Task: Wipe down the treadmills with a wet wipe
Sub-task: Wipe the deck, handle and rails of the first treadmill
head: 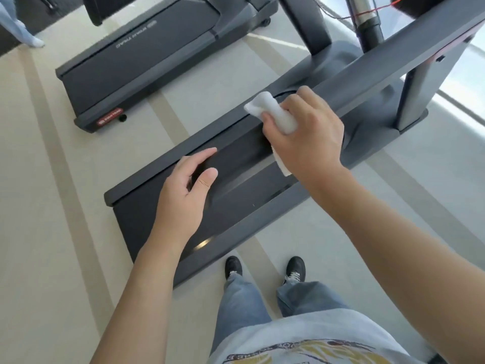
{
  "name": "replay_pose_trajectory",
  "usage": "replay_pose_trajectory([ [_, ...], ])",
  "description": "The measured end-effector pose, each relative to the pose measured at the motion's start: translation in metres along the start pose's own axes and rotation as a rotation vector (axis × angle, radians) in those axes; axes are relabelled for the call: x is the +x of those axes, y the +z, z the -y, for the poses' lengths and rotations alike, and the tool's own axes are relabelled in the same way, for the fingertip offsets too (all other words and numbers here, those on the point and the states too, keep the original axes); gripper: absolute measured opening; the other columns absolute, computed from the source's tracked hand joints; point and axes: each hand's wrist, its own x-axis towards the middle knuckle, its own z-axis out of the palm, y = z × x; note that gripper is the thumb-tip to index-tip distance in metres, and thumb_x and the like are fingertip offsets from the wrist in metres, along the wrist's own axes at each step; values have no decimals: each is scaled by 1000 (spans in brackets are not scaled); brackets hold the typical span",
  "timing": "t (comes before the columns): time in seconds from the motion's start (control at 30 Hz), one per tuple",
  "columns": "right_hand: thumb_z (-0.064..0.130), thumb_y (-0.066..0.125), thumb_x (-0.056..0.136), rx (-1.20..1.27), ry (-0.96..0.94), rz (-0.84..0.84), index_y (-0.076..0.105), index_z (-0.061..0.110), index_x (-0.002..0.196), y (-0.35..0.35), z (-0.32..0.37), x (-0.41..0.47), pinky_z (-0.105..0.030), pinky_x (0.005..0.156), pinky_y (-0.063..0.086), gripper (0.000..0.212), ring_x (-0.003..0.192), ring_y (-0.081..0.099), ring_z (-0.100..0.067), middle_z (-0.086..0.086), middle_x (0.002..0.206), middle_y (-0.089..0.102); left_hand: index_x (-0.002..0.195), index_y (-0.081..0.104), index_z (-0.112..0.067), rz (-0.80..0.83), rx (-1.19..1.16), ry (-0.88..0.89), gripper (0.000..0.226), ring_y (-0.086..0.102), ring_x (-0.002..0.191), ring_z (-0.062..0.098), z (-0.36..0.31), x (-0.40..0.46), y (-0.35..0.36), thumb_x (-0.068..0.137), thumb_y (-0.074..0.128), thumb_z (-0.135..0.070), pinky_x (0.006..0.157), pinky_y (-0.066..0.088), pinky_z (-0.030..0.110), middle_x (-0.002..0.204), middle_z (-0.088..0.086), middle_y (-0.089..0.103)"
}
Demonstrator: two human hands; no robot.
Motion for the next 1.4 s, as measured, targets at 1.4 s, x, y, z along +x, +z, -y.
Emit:
replay_pose_trajectory([
  [1.4, 39, 68, 82, -282, -317, 1018, 45, 16, 62, 61, 121, 43, -28, 50, 31, 38, 53, 47, -22, 0, 57, 48, 132, 68, -31, -53, -279, -151, 58, 67, 124, 6, 50, -19, -8, 79, 89, -43, 108, 52, 31, 125, -16, 74],
])
